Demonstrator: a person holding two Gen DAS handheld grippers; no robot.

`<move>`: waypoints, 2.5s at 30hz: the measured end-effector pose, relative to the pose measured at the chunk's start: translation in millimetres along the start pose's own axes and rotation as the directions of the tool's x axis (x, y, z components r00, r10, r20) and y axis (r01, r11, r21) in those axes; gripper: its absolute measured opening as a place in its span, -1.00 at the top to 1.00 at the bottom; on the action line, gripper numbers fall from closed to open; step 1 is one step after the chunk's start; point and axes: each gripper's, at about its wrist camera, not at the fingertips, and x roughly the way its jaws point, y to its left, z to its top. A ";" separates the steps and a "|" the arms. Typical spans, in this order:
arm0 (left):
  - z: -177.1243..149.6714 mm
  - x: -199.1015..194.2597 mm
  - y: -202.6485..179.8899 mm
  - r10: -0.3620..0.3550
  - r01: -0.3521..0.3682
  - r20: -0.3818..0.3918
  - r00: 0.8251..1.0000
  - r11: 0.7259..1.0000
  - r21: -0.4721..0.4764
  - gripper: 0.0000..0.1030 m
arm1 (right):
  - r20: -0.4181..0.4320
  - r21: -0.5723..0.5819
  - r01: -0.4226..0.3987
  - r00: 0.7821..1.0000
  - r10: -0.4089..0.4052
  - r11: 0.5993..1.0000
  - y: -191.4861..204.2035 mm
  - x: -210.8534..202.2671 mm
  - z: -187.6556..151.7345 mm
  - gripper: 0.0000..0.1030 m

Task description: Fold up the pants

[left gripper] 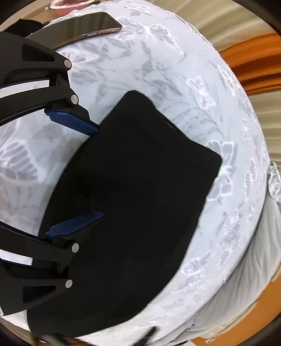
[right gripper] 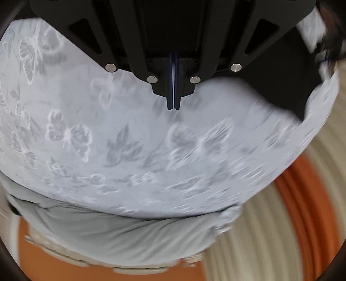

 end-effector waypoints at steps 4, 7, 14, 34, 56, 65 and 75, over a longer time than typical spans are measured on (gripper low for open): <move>6.0 -8.8 -6.3 -0.031 0.032 0.023 0.999 0.997 -0.067 -0.37 | -0.145 -0.060 0.076 0.986 -0.084 0.995 15.0 63.6 -21.7 0.99; 3.7 -23.0 -30.1 -0.015 0.017 0.094 0.995 1.000 -0.014 -0.37 | -0.035 -0.013 0.190 0.981 -0.190 0.982 10.4 61.8 -6.1 1.00; -7.5 -45.5 -89.0 -0.076 0.040 0.223 0.972 0.986 0.162 -0.50 | 0.077 0.125 0.151 0.984 -0.161 0.981 -46.2 -71.7 -43.5 0.94; -118.2 -59.6 -226.9 -0.198 0.001 0.345 0.917 0.868 0.496 -0.67 | 0.035 0.301 0.514 0.835 -0.548 0.803 -162.5 -219.0 -202.8 0.92; -117.7 -37.9 -228.5 -0.175 0.013 0.296 0.939 0.877 0.480 -0.67 | -0.023 0.296 0.579 0.799 -0.601 0.759 -191.7 -226.7 -228.9 0.92; -35.8 -27.3 -111.8 -0.253 0.241 0.128 0.959 0.965 0.101 -0.67 | -0.107 0.562 0.562 0.777 -0.621 0.607 -302.2 -287.3 -272.4 -0.08; 6.3 8.5 4.6 -0.068 0.084 0.078 0.995 0.968 -0.235 -0.67 | -0.141 0.758 0.405 0.867 -0.477 0.511 -384.3 -277.5 -330.0 -0.10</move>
